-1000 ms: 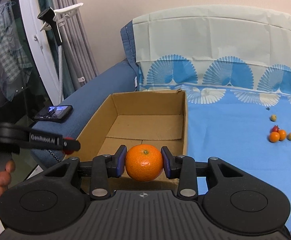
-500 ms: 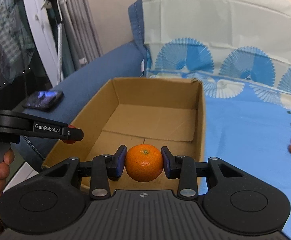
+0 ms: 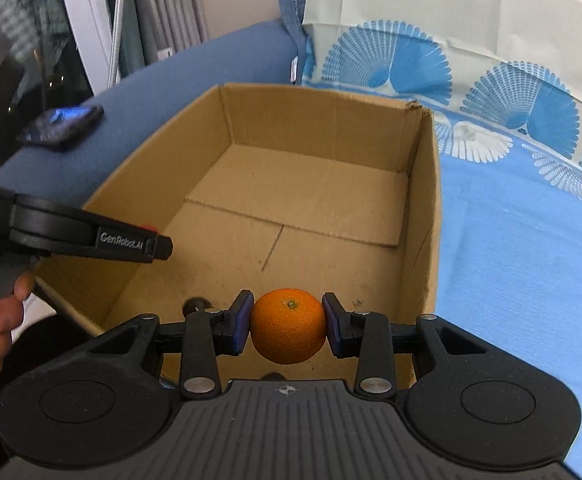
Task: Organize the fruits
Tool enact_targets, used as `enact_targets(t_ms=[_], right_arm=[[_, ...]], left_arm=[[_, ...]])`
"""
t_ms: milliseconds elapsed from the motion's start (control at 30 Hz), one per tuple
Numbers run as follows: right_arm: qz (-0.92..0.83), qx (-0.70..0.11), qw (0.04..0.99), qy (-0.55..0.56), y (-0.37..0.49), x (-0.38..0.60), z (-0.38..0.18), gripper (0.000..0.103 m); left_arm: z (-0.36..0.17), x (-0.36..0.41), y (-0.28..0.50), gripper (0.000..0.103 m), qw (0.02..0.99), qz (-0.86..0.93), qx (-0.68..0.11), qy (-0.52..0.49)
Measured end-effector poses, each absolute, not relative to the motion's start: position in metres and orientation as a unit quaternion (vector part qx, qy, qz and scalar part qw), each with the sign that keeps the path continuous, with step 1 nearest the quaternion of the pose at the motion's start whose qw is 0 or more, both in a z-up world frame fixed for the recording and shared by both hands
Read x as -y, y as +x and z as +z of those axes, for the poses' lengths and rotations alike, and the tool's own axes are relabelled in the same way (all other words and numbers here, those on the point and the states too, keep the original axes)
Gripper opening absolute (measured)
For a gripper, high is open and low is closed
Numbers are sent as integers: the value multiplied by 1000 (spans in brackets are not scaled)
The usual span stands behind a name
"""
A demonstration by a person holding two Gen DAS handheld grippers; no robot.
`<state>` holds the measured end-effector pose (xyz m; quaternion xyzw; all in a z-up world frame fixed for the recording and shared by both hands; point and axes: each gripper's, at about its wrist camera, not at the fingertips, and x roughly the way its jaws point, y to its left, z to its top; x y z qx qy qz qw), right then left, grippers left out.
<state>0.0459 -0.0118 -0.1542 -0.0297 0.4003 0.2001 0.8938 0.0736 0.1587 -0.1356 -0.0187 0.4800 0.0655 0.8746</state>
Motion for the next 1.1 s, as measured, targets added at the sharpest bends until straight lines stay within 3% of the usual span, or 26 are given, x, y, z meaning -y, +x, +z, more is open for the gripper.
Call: enact_targets(t_ms=[567,600,667,733,767,833,1100], right_arm=[[201,-415,884,-71,53,9,-171,39],[202,-416,884,-72,54,9,-171,40],[202,-418,883,-71,56,10,-171,40],[201,-420,882,-69,57,10,-170,52],[201,-416,884,-67,57,11,-168,67],[201,-404,890,-68,54,11,-163,76],[187,-390,899,-68,44,18,-147,85]], left_arm=[[-164,-156,87,33,860,69,-505,5],[-164,-156,87,36,862,66,-502,4],[-160,-155,85,57,869,60,-492,6],[-154,-154,82,74,876,46,-480,3],[-152,-152,81,78,878,39,-477,3],[-147,-147,78,98,883,39,-467,9],[-124,-146,65,102,896,42,-442,3]])
